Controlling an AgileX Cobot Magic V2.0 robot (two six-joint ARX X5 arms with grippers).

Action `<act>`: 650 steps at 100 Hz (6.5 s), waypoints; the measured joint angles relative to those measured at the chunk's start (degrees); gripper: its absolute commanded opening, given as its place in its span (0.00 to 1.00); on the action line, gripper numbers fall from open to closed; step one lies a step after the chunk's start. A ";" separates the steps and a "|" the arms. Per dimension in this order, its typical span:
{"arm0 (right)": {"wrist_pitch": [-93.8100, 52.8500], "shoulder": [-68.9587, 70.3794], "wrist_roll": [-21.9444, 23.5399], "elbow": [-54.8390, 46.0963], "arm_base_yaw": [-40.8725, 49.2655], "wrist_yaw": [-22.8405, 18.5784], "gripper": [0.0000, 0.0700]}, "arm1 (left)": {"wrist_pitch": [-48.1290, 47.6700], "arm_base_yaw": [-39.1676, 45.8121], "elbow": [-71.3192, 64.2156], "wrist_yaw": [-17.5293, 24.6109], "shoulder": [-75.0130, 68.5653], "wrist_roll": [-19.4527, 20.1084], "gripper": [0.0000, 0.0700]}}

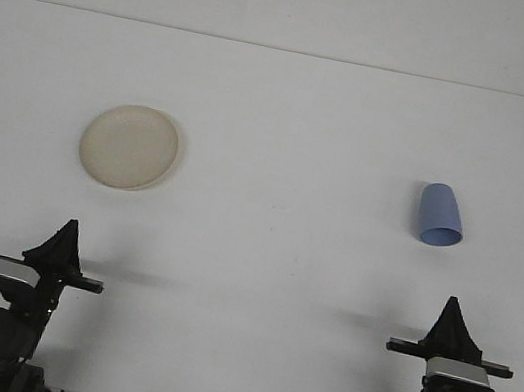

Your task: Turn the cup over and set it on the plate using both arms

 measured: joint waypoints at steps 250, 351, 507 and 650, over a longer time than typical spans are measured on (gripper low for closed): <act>-33.53 60.22 1.60 50.07 -5.40 -0.50 0.80 | 0.00 0.00 0.00 0.00 0.00 0.00 0.01; 19.39 78.60 -0.57 25.40 -14.47 -5.03 0.80 | 0.00 0.00 0.00 0.00 0.00 0.00 0.01; 8.79 85.46 -6.71 41.64 -12.48 -13.33 0.00 | 0.00 0.00 0.00 0.00 0.00 0.00 0.01; -78.44 94.36 16.96 86.73 38.97 -2.99 0.00 | 0.00 0.00 0.00 0.00 0.00 0.00 0.01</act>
